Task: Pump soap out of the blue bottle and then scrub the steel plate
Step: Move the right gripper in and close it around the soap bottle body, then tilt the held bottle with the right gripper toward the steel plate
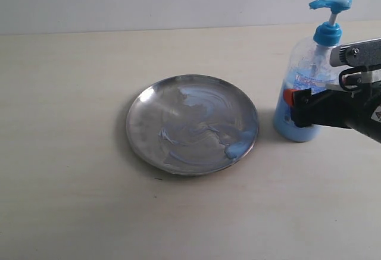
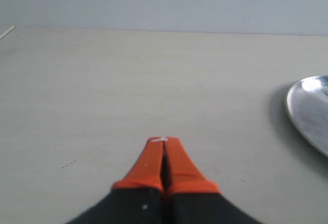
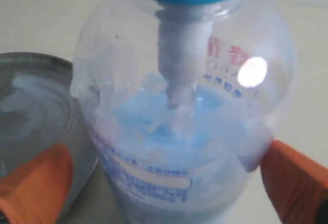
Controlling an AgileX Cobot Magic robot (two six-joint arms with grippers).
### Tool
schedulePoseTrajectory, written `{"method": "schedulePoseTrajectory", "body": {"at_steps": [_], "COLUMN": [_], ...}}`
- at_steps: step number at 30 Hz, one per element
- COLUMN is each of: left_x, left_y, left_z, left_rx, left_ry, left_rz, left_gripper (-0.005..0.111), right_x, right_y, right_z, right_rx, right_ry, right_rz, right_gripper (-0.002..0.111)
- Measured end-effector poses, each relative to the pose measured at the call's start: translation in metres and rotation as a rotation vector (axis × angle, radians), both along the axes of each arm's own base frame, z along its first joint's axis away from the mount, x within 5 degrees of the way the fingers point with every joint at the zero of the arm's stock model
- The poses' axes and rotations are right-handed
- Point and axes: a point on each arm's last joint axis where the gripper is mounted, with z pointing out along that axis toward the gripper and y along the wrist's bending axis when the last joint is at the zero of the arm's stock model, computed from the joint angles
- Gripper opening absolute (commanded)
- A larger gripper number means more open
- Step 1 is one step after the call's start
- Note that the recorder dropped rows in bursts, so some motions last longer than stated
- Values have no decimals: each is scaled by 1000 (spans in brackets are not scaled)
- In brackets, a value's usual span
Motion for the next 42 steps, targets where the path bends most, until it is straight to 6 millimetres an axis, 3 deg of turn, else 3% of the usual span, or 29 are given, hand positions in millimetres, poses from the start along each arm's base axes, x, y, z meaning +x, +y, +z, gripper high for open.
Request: {"method": "schedulePoseTrajectory", "body": {"at_steps": [25,33,34,36,42], "left_x": [0,0,0,0,0], "left_y": [0,0,0,0,0], "left_z": [0,0,0,0,0], "left_rx": [2,2,2,2,2], "left_ry": [0,0,0,0,0], "left_rz": [0,0,0,0,0], "left_gripper": [0,0,0,0,0], "right_x": [22,38,40,42,47], "right_y": [2,6,6,7,8], "right_z": [-39,-45,-45,-44,-43], "right_rx": [-5,-1,0,4,5], "right_ry": [-190,-207,-210,-217,-217], "right_rz": [-27,-27,-27,-28,-28], "right_gripper": [94,92,89,71,0]}}
